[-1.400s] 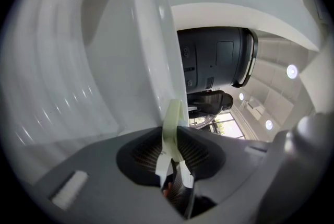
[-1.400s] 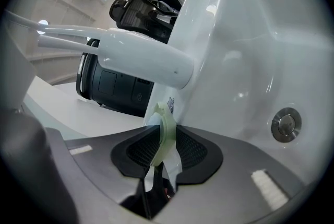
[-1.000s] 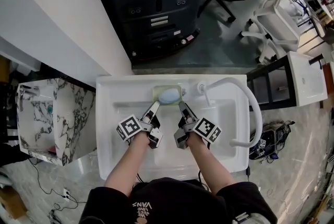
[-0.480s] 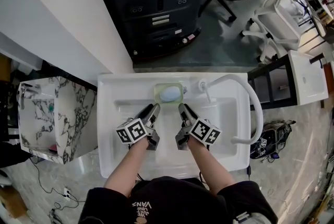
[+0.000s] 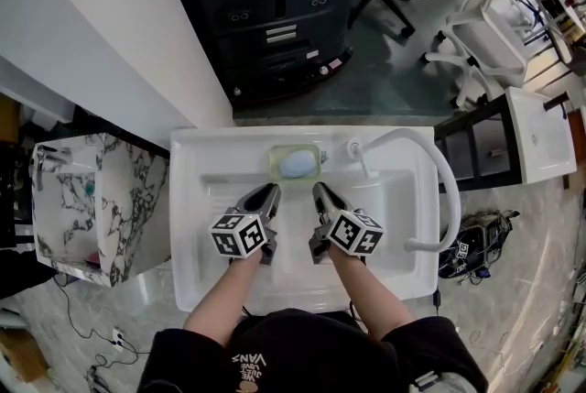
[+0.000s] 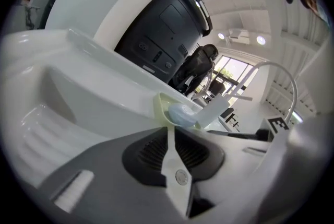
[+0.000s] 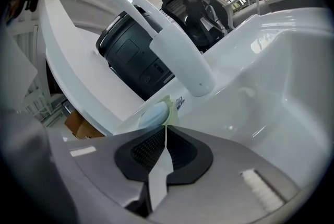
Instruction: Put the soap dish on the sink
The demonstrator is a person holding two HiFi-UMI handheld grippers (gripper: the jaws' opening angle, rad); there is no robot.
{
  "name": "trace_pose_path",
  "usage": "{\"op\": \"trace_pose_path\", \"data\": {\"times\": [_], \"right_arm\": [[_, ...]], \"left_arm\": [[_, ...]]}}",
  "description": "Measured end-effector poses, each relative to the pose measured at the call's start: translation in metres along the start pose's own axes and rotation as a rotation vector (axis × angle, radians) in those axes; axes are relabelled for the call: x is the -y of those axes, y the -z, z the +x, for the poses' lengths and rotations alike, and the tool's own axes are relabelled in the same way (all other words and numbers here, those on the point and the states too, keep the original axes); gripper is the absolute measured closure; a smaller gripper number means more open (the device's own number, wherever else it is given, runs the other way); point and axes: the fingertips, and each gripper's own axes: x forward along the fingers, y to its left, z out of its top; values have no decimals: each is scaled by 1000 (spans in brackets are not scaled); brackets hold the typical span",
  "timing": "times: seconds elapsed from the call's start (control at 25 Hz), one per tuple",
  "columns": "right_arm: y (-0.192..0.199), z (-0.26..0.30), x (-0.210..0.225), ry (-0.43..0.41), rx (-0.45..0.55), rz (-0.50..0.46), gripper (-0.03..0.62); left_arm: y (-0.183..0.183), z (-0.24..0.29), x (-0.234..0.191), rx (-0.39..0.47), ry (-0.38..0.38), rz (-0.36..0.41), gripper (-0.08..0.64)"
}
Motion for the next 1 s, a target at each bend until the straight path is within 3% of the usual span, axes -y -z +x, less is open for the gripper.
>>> {"op": "trace_pose_path", "data": {"times": [0.16, 1.0], "right_arm": [[-1, 2, -3, -10, -5, -23, 591], [-12, 14, -2, -22, -10, -10, 589]], "left_arm": [[-1, 1, -1, -6, -13, 33, 508], [-9, 13, 0, -12, -17, 26, 508]]}}
